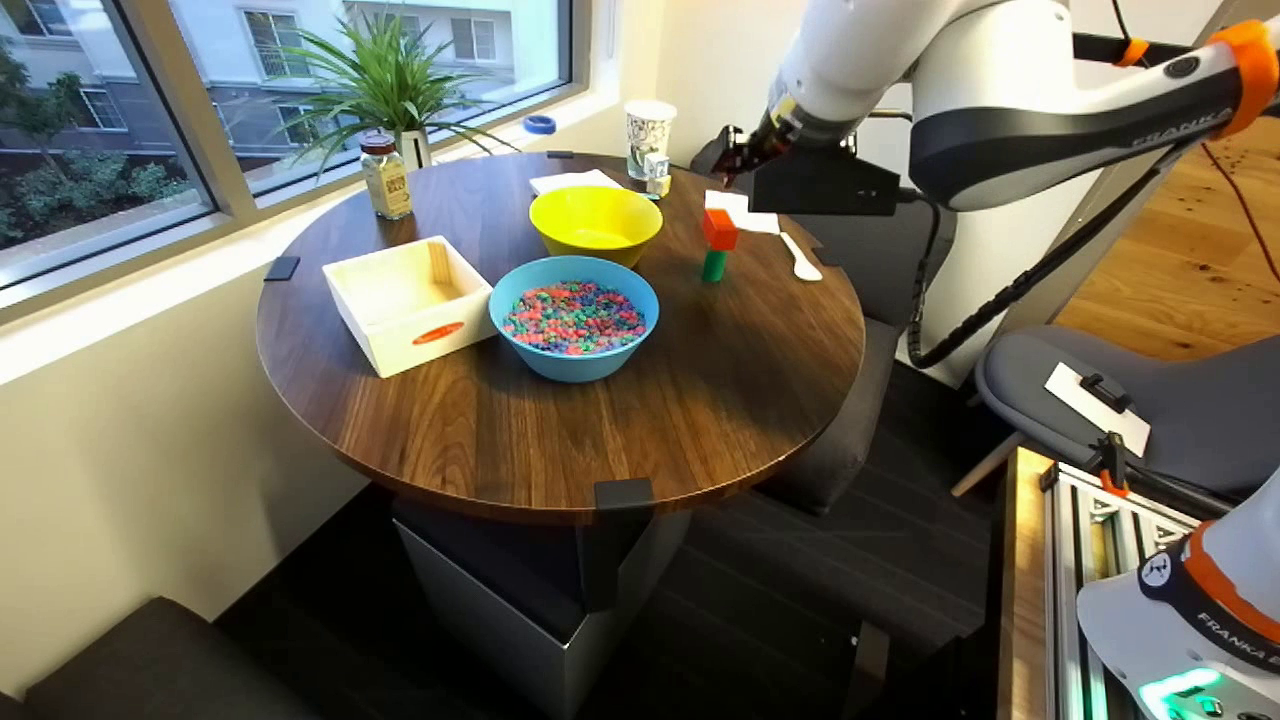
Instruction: Pick up the orange rectangular block and place it horizontally on the green cylindrical block
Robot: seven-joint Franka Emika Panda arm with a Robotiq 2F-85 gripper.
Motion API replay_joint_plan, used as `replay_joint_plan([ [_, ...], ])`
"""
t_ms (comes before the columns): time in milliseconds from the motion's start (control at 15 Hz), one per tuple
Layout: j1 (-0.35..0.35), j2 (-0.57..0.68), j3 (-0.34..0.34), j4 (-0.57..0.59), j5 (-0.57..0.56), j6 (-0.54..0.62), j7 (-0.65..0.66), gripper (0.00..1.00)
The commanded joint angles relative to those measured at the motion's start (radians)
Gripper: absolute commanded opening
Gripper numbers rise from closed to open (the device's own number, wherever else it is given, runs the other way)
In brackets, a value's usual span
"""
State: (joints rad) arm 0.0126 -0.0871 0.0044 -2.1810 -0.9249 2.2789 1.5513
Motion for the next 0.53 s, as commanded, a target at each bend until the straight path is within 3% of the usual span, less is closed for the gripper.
replay_joint_plan([
  [0,-0.013,-0.008,0.004,0.006,0.050,-0.001,-0.038,1.00],
  [467,-0.018,-0.010,0.006,0.011,0.058,-0.001,-0.052,1.00],
])
